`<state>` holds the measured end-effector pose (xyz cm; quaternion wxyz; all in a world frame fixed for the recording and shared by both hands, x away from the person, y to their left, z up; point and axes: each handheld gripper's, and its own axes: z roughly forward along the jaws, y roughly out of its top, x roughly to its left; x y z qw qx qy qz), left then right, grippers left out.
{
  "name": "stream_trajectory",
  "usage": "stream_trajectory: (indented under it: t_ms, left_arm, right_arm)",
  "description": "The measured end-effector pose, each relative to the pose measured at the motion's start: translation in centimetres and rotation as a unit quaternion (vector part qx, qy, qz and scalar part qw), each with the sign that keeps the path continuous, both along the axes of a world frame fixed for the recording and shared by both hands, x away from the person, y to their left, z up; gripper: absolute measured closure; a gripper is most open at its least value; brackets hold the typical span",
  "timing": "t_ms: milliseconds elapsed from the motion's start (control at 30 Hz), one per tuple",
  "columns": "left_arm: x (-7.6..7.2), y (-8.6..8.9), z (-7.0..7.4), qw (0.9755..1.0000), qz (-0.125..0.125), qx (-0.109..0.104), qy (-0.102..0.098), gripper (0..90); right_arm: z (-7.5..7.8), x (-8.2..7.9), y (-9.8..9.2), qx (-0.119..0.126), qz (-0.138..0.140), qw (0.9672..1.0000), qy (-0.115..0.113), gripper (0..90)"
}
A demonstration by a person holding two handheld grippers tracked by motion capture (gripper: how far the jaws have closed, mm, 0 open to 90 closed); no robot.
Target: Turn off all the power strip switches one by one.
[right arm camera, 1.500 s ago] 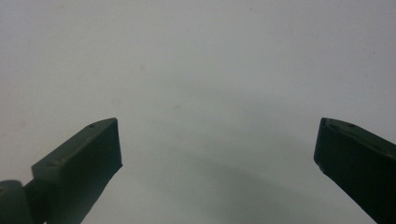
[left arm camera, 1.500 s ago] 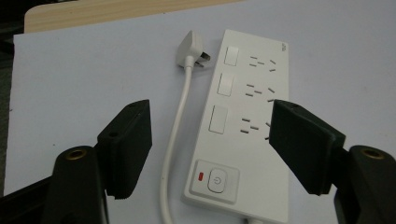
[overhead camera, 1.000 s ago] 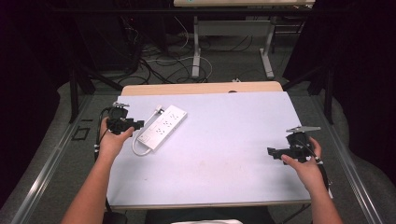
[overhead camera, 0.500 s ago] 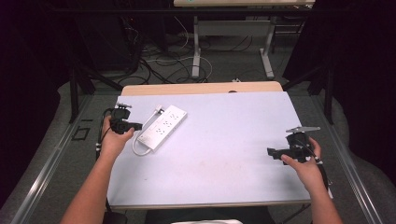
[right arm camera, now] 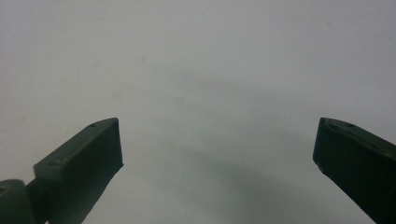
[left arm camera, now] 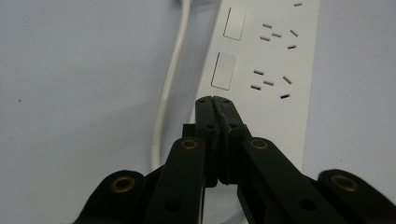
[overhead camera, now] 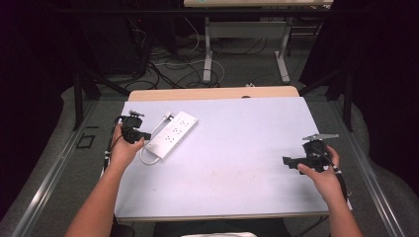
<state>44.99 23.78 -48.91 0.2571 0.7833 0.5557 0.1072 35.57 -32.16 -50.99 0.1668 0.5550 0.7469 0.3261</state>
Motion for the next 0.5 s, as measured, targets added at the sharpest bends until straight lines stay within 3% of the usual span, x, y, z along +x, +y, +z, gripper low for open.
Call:
stream_trajectory:
  t_ms: [500]
  left_arm:
    - [-0.2, -1.0, -1.1, 0.9997, -0.012, 0.018, 0.01, 90.0]
  right_arm:
    - [0.1, 0.0, -0.1, 0.003, -0.001, 1.0, 0.0, 0.8]
